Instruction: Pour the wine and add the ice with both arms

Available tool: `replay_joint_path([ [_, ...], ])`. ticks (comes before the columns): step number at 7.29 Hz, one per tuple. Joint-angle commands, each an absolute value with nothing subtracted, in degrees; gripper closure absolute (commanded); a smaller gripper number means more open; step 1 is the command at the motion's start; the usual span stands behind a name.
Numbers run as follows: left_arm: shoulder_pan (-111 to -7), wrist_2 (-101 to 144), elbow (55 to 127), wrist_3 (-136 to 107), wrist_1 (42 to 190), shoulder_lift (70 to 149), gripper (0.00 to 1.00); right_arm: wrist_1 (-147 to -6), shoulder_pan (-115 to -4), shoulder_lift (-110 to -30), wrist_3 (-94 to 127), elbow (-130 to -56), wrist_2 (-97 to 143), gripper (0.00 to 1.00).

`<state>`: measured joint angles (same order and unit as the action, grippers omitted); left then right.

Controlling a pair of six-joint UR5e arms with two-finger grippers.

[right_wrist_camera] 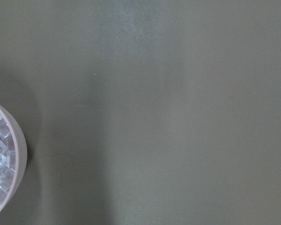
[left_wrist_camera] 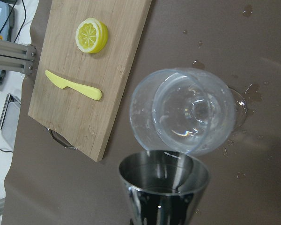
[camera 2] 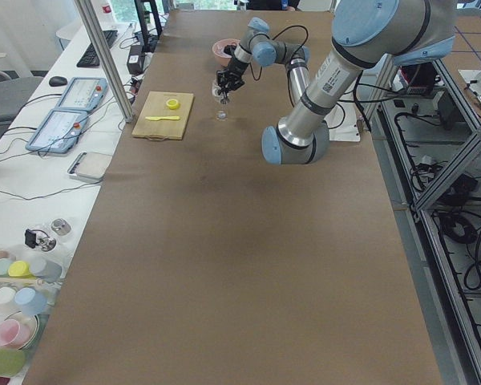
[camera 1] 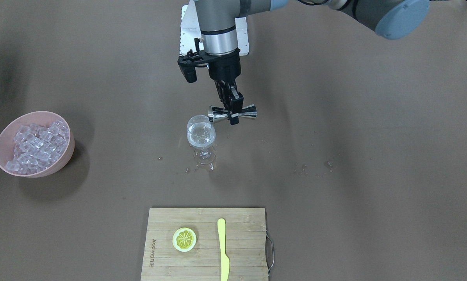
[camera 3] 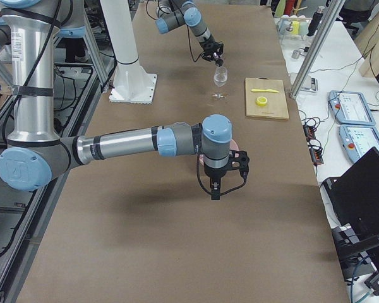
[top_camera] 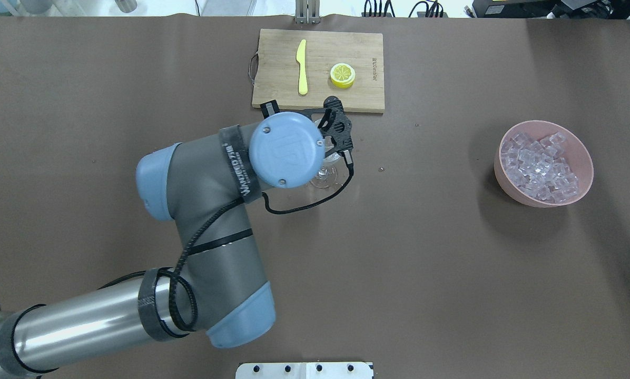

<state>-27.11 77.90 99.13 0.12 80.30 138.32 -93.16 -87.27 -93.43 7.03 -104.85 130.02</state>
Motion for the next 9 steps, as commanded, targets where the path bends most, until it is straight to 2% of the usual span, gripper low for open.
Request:
replay_joint_path([
  [1,-31.7,85.6,100.6,0.8,95.7,128.7,1.0,-93.2,-87.3,-93.4,7.0,-104.9,130.1,0.0],
  [2,-33.4,87.9,100.8,0.2,103.0,124.8,1.0,-93.2,-87.3,-93.4,7.0,-104.9,130.1,0.0],
  [6,-40.3,101.3,101.4,-9.6,110.6,121.0,1.0,-93.2,-87.3,-93.4,7.0,-104.9,130.1,0.0],
  [9,-43.2,103.4,101.5,-22.2,132.6,108.7,1.0,-93.2,-87.3,-93.4,7.0,-104.9,130.1,0.0],
])
